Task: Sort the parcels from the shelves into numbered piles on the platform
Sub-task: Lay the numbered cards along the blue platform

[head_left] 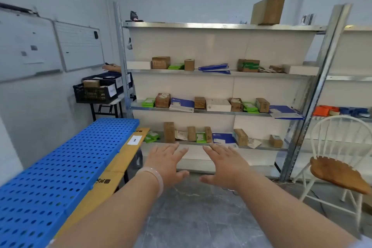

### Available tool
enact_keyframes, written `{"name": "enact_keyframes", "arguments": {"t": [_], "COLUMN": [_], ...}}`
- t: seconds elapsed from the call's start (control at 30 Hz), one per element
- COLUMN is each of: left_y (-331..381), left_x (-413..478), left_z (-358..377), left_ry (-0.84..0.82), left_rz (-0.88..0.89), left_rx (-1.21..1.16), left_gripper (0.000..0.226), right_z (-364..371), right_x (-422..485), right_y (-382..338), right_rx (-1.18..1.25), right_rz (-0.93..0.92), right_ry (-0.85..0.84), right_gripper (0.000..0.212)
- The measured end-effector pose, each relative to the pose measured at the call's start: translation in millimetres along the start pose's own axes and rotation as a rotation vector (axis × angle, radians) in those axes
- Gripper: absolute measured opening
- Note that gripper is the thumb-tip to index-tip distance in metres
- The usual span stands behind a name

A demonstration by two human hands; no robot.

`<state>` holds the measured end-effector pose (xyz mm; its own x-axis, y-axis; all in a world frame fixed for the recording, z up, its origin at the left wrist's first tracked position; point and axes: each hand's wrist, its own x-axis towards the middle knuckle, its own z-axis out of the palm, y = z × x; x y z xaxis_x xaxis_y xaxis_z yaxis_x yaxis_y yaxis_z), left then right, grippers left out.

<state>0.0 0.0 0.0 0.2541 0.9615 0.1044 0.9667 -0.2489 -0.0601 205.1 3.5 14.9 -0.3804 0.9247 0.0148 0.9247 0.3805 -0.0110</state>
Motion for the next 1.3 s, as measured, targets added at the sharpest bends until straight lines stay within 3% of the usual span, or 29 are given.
{"name": "enact_keyframes", "arguments": {"t": [0.3, 0.57, 1.0, 1.3], "left_y": [-103, -147, -202, -284], "left_x": [100, 188, 356, 408], "left_z": [46, 98, 147, 210], "left_ry": [-0.022, -0.115, -0.174, -0.259], "left_rz": [-0.049, -0.072, -0.284, -0.409], "left_rx": [-0.018, -0.036, -0.086, -0.130], "left_gripper": [0.074, 0.074, 0.072, 0.071], "right_z": [26, 66, 91, 147], "right_x": [146, 262, 482, 600], "right_y": [-18, 3, 74, 43], "right_rx": [-0.006, -0.001, 0.036, 0.087], "right_rz": [-0.053, -0.117, -0.249, -0.302], "right_ry": [-0.031, -0.105, -0.137, -0.275], "right_gripper": [0.097, 0.095, 0.091, 0.089]}}
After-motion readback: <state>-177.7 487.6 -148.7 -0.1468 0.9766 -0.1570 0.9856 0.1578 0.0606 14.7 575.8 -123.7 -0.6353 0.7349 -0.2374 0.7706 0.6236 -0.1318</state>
